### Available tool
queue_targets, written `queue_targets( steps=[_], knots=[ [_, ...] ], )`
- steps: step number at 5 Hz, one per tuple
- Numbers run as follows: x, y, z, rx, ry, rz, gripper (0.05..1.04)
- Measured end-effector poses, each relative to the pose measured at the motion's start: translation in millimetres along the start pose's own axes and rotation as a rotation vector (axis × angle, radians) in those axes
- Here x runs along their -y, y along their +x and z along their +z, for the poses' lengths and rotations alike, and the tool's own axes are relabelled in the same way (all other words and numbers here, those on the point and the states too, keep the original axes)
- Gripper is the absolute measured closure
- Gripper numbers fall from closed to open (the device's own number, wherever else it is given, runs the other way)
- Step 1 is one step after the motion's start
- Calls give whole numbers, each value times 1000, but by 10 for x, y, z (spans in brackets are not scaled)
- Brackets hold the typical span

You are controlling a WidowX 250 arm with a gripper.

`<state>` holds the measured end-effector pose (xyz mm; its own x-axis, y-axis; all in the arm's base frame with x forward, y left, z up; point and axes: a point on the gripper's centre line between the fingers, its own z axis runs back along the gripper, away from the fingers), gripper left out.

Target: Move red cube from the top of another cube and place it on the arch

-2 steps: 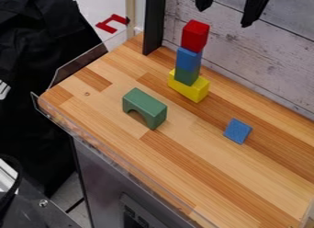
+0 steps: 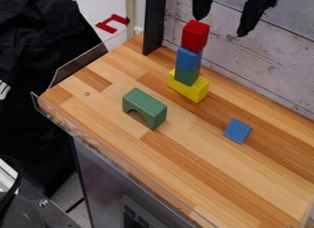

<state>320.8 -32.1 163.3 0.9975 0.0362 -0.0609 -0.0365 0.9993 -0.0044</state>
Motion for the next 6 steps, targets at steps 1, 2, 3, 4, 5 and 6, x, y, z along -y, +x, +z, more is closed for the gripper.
queue_targets(
  steps=[1,2,3,4,5,6],
  knots=[
    [-3,-2,4,-1,2,6,83],
    [-66,3,1,-2,10,21,83],
    [-176,56,-122,-30,33,30,83],
    [-304,121,-217,-35,20,52,83],
    [-412,175,-315,-48,9,71,83],
    [-469,212,-268,-31,3,82,83]
  ],
)
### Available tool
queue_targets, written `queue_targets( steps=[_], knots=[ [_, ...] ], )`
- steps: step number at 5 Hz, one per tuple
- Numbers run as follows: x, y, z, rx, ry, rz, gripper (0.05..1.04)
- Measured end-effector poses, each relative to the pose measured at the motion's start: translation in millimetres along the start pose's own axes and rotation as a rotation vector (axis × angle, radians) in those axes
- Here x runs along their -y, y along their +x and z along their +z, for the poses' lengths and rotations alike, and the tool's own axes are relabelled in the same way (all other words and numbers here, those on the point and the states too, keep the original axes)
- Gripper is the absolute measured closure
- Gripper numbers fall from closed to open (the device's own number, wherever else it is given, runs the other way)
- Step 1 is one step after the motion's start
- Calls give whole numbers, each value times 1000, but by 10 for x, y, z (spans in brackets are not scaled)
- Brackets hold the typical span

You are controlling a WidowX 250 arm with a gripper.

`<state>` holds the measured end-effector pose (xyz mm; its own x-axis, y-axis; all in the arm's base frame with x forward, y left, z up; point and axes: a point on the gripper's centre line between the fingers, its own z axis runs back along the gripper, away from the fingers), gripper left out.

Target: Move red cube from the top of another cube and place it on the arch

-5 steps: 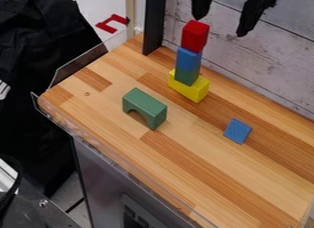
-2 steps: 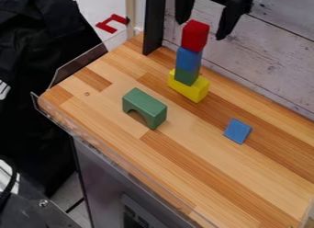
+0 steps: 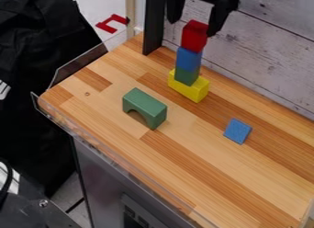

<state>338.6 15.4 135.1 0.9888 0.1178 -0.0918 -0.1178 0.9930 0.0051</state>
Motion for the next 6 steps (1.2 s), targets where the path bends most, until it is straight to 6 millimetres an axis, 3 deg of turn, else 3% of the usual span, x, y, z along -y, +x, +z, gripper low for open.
queue_targets(
  steps=[4,5,6],
  knots=[
    [-10,47,-173,-35,-17,15,119],
    [-20,36,-200,-39,-10,29,371],
    [-20,44,-218,-30,-11,39,559]
  ],
)
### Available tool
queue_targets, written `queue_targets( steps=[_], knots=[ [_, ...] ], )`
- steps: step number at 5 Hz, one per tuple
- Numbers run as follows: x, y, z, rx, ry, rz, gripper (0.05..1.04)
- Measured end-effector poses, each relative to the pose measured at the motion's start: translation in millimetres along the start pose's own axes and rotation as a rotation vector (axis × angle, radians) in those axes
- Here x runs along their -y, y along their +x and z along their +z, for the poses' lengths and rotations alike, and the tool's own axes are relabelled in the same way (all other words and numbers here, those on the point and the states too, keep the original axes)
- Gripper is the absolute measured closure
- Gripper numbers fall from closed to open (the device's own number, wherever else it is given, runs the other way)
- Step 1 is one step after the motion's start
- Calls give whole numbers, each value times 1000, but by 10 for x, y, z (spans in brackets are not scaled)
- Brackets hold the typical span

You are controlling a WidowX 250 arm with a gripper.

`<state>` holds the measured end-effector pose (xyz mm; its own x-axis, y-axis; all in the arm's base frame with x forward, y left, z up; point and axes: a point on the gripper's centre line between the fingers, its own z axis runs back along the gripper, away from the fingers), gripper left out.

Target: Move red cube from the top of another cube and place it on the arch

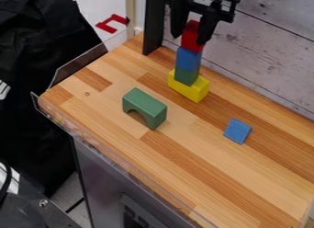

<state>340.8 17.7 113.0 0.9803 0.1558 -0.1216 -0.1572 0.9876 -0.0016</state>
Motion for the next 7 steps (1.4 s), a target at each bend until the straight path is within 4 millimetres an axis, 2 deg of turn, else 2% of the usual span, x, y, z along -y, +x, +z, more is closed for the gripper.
queue_targets(
  steps=[2,4,5,6,7],
  knots=[
    [-32,-30,25,-4,19,30,559],
    [-105,-301,725,151,44,50,559],
    [-121,-384,741,114,51,-21,559],
    [-158,-475,526,45,56,-212,559],
    [-276,-576,269,-7,13,-259,559]
  ],
)
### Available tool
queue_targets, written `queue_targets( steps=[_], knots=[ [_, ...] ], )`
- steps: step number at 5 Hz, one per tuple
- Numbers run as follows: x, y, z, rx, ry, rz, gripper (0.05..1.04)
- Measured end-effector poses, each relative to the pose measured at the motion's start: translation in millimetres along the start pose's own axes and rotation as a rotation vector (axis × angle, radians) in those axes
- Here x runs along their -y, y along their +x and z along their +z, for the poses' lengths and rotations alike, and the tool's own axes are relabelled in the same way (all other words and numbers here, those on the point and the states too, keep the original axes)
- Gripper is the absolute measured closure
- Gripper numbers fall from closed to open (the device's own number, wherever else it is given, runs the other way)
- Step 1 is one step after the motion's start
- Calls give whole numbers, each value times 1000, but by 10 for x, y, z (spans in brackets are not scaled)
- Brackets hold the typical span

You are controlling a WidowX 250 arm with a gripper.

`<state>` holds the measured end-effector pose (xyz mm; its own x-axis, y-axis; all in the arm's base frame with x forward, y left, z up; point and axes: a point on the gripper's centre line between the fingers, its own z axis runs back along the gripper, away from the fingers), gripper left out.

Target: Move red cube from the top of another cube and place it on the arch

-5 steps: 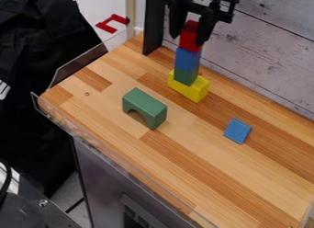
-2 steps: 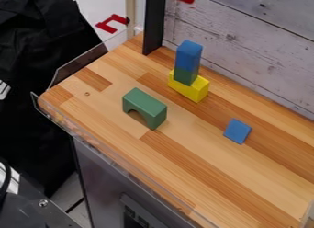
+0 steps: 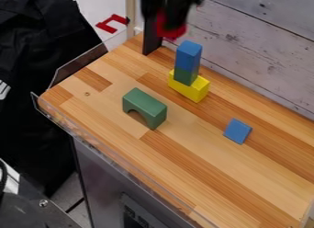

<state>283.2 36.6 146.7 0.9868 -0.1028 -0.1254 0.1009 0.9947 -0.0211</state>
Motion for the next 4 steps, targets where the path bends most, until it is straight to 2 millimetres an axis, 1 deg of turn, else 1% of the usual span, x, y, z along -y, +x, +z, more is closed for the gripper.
queue_targets(
  steps=[1,2,3,4],
  knots=[
    [-72,-99,-59,25,-14,63,559],
    [-118,-98,-179,45,7,182,559],
    [-135,-39,-401,-20,21,232,559],
    [-89,-6,-510,-45,20,224,559]
  ],
)
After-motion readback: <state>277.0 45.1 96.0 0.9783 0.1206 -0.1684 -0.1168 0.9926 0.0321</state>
